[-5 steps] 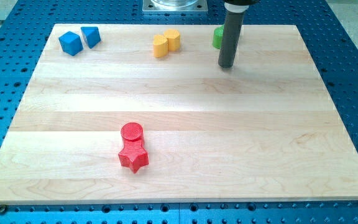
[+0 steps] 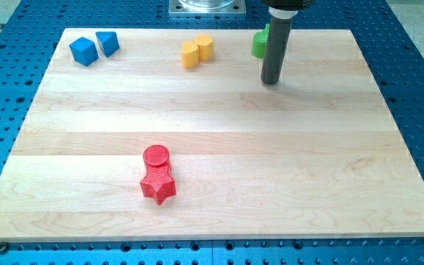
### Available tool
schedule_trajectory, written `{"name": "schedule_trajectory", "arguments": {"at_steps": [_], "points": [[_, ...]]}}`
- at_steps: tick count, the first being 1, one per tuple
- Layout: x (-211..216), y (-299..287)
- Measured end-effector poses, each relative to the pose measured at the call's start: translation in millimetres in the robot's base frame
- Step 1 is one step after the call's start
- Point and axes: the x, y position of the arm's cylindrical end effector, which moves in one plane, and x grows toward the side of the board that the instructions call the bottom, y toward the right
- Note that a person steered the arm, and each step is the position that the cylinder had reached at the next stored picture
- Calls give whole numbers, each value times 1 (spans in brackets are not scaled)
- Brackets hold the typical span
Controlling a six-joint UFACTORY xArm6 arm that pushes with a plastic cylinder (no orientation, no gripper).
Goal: Move your arm slightly to the right
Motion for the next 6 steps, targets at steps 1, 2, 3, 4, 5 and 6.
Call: {"name": "schedule_trajectory", "arguments": {"at_steps": [1, 2, 3, 4, 5, 6], "points": [[1, 0], [1, 6], [1, 12], [1, 14], [1, 15], [1, 17]]}}
